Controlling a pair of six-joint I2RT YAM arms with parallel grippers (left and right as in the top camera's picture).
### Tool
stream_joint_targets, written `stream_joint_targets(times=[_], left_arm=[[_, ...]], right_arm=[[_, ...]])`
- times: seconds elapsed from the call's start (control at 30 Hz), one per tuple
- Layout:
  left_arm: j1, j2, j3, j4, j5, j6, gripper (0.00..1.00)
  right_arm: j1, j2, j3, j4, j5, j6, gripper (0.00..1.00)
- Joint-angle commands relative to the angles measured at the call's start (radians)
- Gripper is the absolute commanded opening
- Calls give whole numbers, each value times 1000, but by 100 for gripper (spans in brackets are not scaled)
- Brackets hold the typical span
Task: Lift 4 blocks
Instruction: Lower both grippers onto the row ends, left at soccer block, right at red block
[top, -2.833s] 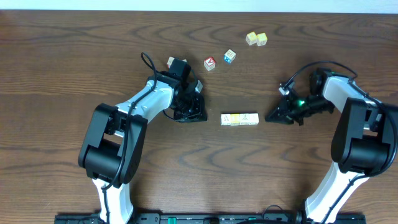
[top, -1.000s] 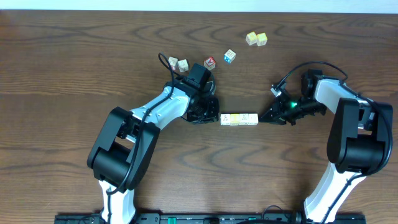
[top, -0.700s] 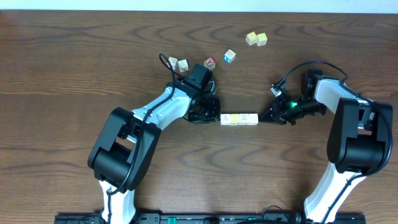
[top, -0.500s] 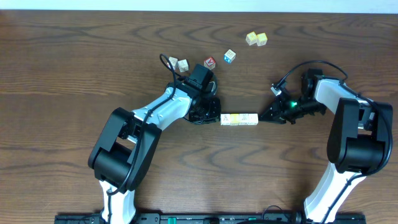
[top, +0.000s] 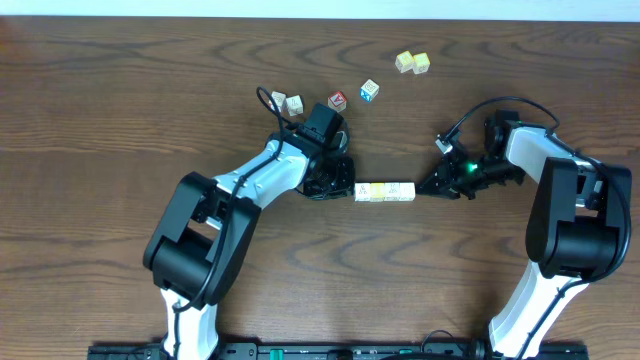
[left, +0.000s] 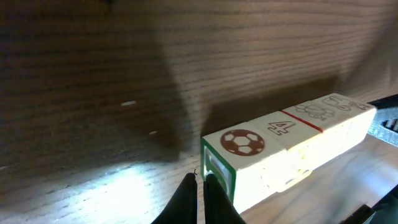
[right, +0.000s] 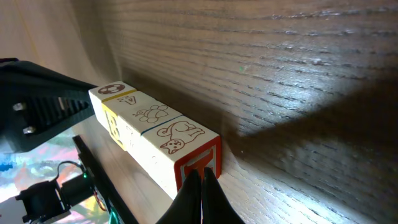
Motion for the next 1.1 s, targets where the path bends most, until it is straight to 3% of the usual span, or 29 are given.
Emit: stream_joint_targets(times=[0.0, 1.07], left_arm=[[-3, 33, -5, 2, -13, -10, 7], [-2, 32, -5, 1, 6, 26, 7]], right_arm=[[13, -2, -6, 0, -5, -11, 2], [44, -2, -6, 14, 40, 13, 2]])
